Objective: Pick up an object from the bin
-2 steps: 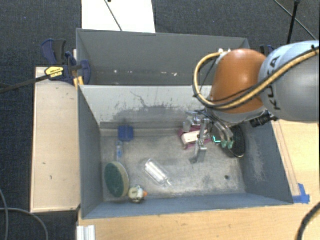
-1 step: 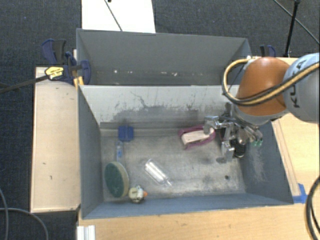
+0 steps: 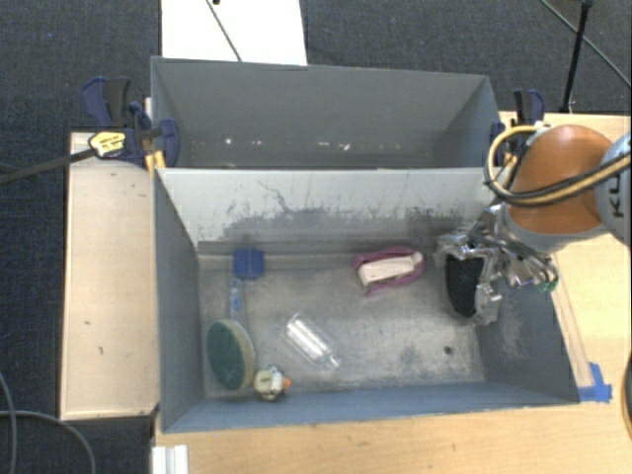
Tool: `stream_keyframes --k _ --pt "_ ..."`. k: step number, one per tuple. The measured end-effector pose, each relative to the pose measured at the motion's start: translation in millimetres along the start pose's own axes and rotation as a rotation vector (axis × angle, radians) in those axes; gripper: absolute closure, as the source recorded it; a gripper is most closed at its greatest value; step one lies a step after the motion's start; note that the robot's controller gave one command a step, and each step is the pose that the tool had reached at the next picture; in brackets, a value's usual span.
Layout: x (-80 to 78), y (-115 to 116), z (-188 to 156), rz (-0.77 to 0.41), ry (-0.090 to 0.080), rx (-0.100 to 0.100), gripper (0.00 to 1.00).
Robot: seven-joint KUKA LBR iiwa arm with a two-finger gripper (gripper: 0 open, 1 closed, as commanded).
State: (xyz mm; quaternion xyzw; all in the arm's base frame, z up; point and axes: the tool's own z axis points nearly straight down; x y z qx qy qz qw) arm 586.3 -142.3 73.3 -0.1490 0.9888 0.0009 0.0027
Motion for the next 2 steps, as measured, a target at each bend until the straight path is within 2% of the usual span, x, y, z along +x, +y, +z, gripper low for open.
stream_keyframes --k 1,2 --pt "-0.9 2 -2 -0.001 0.0 0.002 1.0" --pt "20.1 16 -137 0.028 -0.003 0.005 1.0"
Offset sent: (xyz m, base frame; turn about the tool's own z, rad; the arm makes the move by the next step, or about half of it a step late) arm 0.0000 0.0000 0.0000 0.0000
